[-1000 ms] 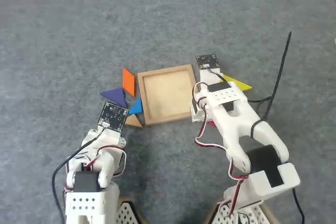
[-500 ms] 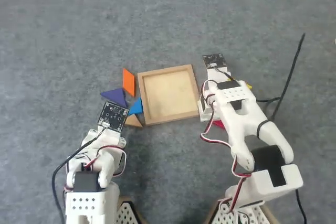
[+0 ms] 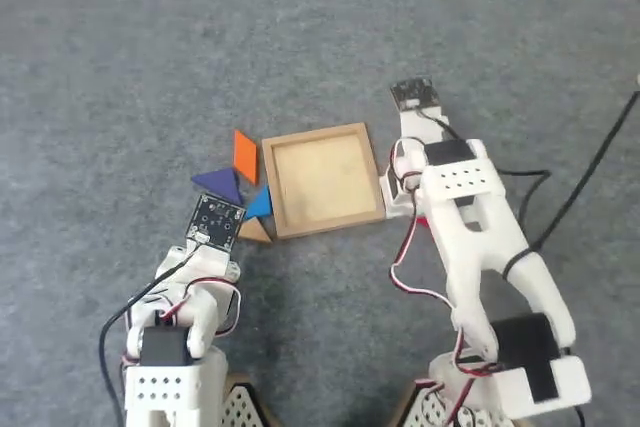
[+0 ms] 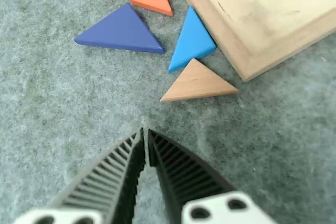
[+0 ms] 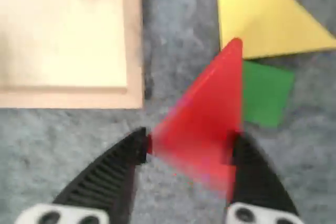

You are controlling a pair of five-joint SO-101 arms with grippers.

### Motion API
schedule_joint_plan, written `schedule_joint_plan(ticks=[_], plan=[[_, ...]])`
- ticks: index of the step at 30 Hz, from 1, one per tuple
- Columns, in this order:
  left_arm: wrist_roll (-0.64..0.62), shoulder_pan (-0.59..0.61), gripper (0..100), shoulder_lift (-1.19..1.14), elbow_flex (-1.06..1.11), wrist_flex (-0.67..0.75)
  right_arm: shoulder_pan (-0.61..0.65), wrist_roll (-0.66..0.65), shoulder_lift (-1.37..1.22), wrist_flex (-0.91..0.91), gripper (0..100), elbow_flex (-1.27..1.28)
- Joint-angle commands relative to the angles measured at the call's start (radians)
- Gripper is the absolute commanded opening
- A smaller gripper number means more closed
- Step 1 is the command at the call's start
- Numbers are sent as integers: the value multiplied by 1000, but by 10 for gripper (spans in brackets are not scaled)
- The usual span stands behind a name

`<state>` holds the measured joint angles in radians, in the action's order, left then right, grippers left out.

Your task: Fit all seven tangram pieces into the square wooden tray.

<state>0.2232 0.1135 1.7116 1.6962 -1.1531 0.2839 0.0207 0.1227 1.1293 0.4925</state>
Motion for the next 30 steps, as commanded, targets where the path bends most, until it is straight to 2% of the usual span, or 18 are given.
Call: schedule_joint_plan(ticks=[1,6,11,19,25,30], plan=[[-2,3,13,17,-7,-5,65,-38,24,18,187,-132],[-2,3,13,17,-7,-5,191,-32,-131,119,187,-374],[-2,3,13,17,-7,-5,225,31,-321,174,187,-598],[-2,3,13,17,-7,-5,220,35,-380,180,187,-641],[-2,3,13,17,-7,-5,88,-12,-285,308,188,-554],[-2,3,13,17,-7,-5,-73,-25,-4,216,188,-235]])
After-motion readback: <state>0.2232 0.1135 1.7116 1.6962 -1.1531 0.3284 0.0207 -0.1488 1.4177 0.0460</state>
